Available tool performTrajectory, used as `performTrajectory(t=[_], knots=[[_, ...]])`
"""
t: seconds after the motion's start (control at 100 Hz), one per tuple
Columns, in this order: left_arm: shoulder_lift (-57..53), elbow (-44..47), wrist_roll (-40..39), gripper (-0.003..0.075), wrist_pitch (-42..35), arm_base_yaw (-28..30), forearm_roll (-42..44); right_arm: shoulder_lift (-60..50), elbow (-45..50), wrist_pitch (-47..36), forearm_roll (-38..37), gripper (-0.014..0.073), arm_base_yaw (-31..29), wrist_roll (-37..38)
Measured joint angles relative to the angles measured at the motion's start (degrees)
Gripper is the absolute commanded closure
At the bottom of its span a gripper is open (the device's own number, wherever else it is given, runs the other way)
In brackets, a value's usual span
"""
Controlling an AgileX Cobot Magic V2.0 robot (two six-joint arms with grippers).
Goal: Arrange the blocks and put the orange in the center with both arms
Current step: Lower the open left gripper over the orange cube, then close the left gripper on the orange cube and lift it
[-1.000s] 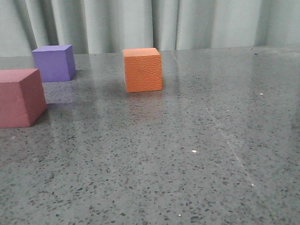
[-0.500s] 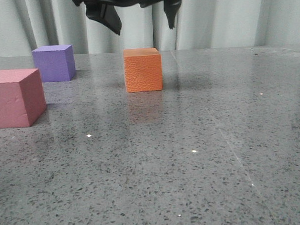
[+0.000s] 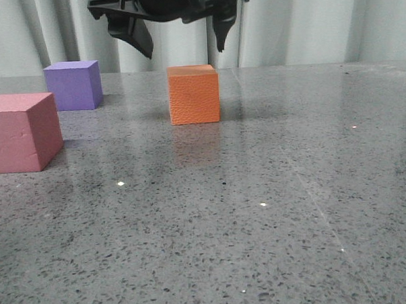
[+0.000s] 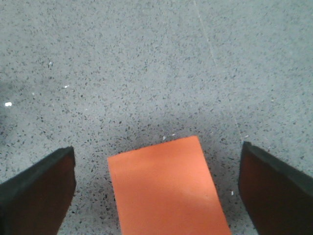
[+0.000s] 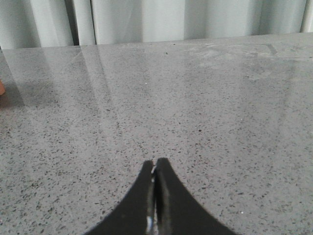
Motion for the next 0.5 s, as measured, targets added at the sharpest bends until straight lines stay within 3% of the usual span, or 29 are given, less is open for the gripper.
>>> performTrajectory(t=[0.41,0.5], knots=[[4.4,0.0,-0.3,0.0095,0.2,0.0,-0.5,0.0,0.0,0.0,0.0,0.0655,0.0,0.0],[4.4,0.0,-0.4,0.0157,0.2,0.0,-0.5,0.0,0.0,0.0,0.0,0.0655,0.0,0.0]])
